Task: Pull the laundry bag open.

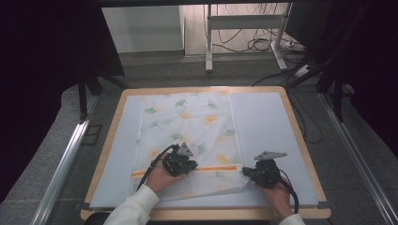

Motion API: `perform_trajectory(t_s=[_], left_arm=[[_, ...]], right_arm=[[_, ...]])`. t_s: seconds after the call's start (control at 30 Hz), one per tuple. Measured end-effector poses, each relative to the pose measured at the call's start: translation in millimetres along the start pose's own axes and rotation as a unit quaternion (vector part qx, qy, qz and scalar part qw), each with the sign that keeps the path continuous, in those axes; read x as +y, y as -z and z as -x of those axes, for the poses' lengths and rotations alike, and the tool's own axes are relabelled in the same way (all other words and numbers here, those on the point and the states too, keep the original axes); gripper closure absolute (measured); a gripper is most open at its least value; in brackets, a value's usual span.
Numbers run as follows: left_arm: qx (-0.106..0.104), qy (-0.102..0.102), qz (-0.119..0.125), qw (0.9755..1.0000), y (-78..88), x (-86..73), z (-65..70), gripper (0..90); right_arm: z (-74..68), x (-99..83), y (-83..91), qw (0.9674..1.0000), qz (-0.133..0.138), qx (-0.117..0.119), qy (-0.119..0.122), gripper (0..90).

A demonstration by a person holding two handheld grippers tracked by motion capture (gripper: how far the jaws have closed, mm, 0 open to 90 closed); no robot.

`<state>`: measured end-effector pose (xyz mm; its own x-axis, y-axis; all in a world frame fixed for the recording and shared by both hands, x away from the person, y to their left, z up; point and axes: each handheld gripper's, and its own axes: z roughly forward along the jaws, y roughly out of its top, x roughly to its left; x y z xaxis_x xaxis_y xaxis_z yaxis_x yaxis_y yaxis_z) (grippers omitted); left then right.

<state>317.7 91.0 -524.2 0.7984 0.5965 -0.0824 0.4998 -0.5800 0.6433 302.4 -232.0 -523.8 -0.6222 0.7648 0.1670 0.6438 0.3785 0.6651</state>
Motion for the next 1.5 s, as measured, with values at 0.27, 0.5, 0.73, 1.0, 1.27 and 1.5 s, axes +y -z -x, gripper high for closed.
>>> perform_trajectory(t_s=[0.27, 0.5, 0.73, 1.0, 1.27, 1.5], left_arm=[[-0.002, 0.009, -0.002, 1.0, 3.5, -4.0, -4.0, 85.3], [0.006, 0.015, -0.006, 0.9998, 9.7, -11.2, -9.4, 85.3], [0.01, 0.02, -0.008, 0.9997, 14.8, -17.1, -12.6, 85.3], [0.02, 0.027, -0.009, 0.9994, 22.0, -25.5, -15.5, 85.3], [0.031, 0.032, -0.012, 0.9989, 34.3, -39.5, -22.6, 85.2], [0.037, 0.043, -0.011, 0.9983, 43.8, -51.0, -28.8, 85.2]], right_arm=[[-0.1, 0.0, 0.1, 1.0, -0.001, 0.0, -0.002, 89.9], [0.2, 0.2, 0.1, 1.0, -0.002, 0.001, -0.001, 89.9], [0.0, 0.1, 0.0, 1.0, -0.001, 0.0, -0.001, 89.9], [0.0, 0.0, 0.1, 1.0, -0.001, 0.0, -0.002, 89.9], [0.7, 0.0, 0.2, 1.0, -0.002, 0.002, 0.0, 89.8], [-0.1, 0.0, 0.1, 1.0, -0.001, 0.0, -0.002, 89.8]])
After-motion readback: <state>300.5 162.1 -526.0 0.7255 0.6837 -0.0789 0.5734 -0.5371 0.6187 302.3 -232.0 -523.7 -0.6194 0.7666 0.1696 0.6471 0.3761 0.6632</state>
